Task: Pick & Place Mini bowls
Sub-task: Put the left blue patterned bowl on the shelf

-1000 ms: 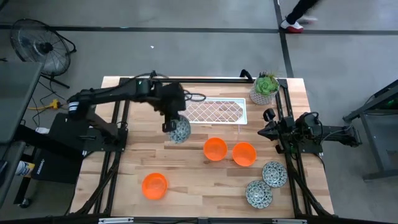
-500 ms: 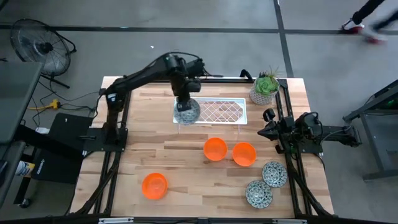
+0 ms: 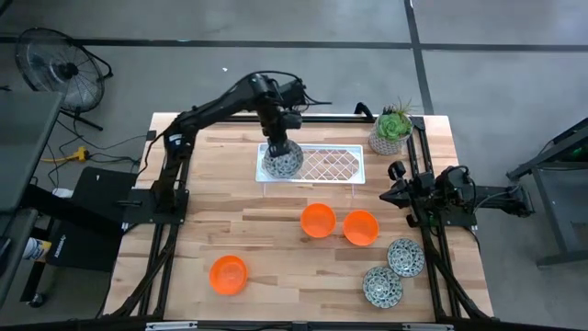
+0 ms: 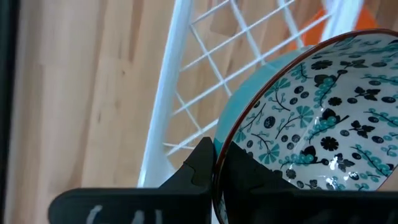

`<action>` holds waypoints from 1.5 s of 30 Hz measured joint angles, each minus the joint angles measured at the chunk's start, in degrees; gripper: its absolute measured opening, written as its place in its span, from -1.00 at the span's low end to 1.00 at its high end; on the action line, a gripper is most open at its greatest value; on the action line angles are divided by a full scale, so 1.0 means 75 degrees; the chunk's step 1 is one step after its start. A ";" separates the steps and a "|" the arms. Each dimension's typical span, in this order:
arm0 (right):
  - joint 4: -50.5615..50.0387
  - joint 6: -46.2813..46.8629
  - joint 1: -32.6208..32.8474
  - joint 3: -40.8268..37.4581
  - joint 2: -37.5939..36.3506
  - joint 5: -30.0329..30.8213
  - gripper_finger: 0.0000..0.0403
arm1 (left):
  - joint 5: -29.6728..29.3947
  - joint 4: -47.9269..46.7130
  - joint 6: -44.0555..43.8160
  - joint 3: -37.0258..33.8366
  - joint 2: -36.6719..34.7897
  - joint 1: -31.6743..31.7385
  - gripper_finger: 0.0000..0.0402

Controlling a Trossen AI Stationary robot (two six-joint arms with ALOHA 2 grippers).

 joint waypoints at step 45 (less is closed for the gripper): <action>0.0006 0.0000 0.0000 0.0001 0.0000 -0.0003 -1.00 | 0.0227 0.0002 -0.0233 -0.0796 0.0052 0.0233 -0.66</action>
